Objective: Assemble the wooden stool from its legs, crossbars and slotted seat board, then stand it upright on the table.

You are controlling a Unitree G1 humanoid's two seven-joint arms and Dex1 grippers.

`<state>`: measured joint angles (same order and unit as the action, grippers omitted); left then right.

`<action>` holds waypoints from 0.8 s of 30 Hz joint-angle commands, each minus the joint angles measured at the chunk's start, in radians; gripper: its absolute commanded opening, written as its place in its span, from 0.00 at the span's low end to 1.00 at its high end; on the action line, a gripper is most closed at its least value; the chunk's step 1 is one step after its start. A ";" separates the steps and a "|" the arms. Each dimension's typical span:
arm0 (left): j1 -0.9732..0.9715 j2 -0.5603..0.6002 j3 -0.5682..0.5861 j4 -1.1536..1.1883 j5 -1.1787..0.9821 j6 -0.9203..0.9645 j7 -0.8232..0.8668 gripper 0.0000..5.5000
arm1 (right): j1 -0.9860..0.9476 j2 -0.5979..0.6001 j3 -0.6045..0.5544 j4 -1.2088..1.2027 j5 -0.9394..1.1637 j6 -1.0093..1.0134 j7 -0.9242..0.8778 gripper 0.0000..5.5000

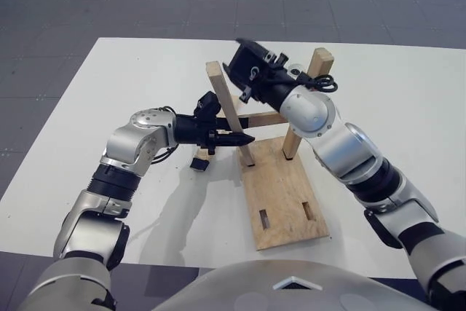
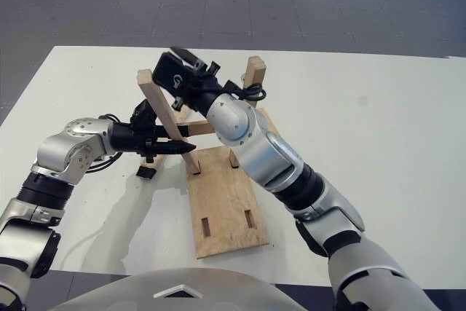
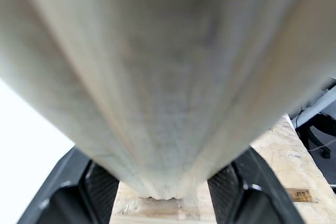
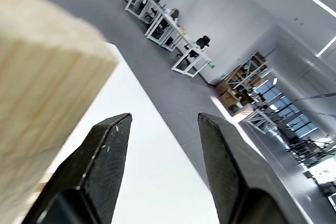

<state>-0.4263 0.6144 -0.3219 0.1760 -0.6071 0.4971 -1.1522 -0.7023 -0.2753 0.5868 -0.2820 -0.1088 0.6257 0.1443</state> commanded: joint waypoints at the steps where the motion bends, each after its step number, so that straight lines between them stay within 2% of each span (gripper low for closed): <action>1: 0.136 0.010 -0.127 0.080 0.135 0.110 0.018 0.37 | -0.083 -0.006 -0.117 -0.071 -0.072 0.034 -0.010 0.42; 6: 0.162 0.015 -0.120 0.049 0.143 0.099 0.048 0.37 | 0.118 -0.160 -0.082 -0.374 -0.081 0.241 0.148 0.42; 7: 0.169 0.019 -0.119 0.044 0.146 0.095 0.054 0.37 | 0.172 -0.231 -0.035 -0.407 -0.083 0.287 0.199 0.42; 9: 0.176 0.026 -0.124 0.040 0.164 0.076 0.068 0.37 | 0.258 -0.461 0.145 -0.410 -0.131 0.330 0.361 0.42; 10: 0.176 0.026 -0.128 0.039 0.173 0.066 0.074 0.37 | 0.286 -0.529 0.195 -0.402 -0.154 0.332 0.405 0.42; 11: 0.173 0.026 -0.137 0.038 0.192 0.050 0.083 0.37 | 0.296 -0.547 0.202 -0.395 -0.161 0.343 0.417 0.42; 19: 0.169 -0.014 -0.178 0.064 0.288 -0.036 0.168 0.37 | 0.228 -0.374 0.062 -0.408 -0.119 0.419 0.417 0.42; 22: 0.186 -0.028 -0.185 0.054 0.276 -0.018 0.199 0.37 | 0.175 -0.264 -0.062 -0.418 -0.050 0.492 0.434 0.42; 24: 0.182 -0.030 -0.181 0.056 0.267 -0.004 0.209 0.37 | 0.084 -0.076 -0.264 -0.421 0.062 0.634 0.465 0.42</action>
<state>-0.3793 0.5873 -0.3509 0.1265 -0.5726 0.3810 -1.0738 -0.5038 -0.5442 0.5264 -0.7106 -0.1878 1.0938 0.5534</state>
